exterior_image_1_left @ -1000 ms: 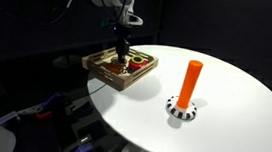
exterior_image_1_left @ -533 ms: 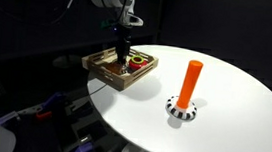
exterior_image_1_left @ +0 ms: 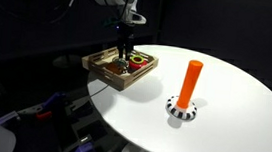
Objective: Put the clear ring on the tray
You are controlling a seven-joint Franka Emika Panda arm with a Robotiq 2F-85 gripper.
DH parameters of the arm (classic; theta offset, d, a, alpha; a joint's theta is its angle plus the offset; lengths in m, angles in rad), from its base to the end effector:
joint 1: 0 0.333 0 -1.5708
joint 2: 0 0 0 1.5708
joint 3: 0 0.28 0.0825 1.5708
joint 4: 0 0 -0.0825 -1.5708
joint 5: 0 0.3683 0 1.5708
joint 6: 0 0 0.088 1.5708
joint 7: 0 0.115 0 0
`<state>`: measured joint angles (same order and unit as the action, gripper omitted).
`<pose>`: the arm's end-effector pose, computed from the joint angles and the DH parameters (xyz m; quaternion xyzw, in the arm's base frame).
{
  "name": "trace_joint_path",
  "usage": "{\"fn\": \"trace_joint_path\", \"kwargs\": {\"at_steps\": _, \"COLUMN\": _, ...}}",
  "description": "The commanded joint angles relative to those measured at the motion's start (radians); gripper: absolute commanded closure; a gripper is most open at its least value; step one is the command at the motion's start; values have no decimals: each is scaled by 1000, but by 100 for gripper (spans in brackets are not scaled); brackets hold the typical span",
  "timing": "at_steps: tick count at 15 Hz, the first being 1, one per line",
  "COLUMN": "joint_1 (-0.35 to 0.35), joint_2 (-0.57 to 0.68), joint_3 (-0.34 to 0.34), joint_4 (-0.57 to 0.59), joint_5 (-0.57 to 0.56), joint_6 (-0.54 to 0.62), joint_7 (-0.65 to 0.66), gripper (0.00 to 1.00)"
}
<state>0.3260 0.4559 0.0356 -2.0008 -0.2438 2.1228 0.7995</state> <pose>0.5101 0.1801 0.1785 0.9735 -0.1351 -0.0916 0.1600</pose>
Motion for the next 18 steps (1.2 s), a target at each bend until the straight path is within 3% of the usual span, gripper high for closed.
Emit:
{"fn": "trace_joint_path", "kwargs": {"at_steps": 1, "joint_1": -34, "joint_2": -60, "joint_3": 3, "joint_4": -20, "joint_5": 20, "joint_6": -21, "joint_7": -41, "gripper": 0}}
{"fn": "trace_joint_path", "kwargs": {"at_steps": 5, "joint_1": -77, "joint_2": -112, "joint_3": 8, "joint_4": -44, "joint_5": 39, "joint_6": -22, "joint_7": -101, "gripper": 0}}
{"fn": "trace_joint_path", "kwargs": {"at_steps": 10, "joint_1": -136, "joint_2": -186, "joint_3": 21, "joint_4": -89, "joint_5": 133, "joint_6": -6, "joint_7": -281, "gripper": 0}}
{"fn": "trace_joint_path", "kwargs": {"at_steps": 14, "joint_1": -172, "joint_2": -249, "joint_3": 25, "joint_4": -111, "joint_5": 244, "joint_6": -45, "joint_7": -425, "gripper": 0}}
{"fn": "trace_joint_path", "kwargs": {"at_steps": 18, "joint_1": -189, "joint_2": -331, "joint_3": 16, "joint_4": -132, "joint_5": 289, "joint_6": -117, "joint_7": -457, "gripper": 0}}
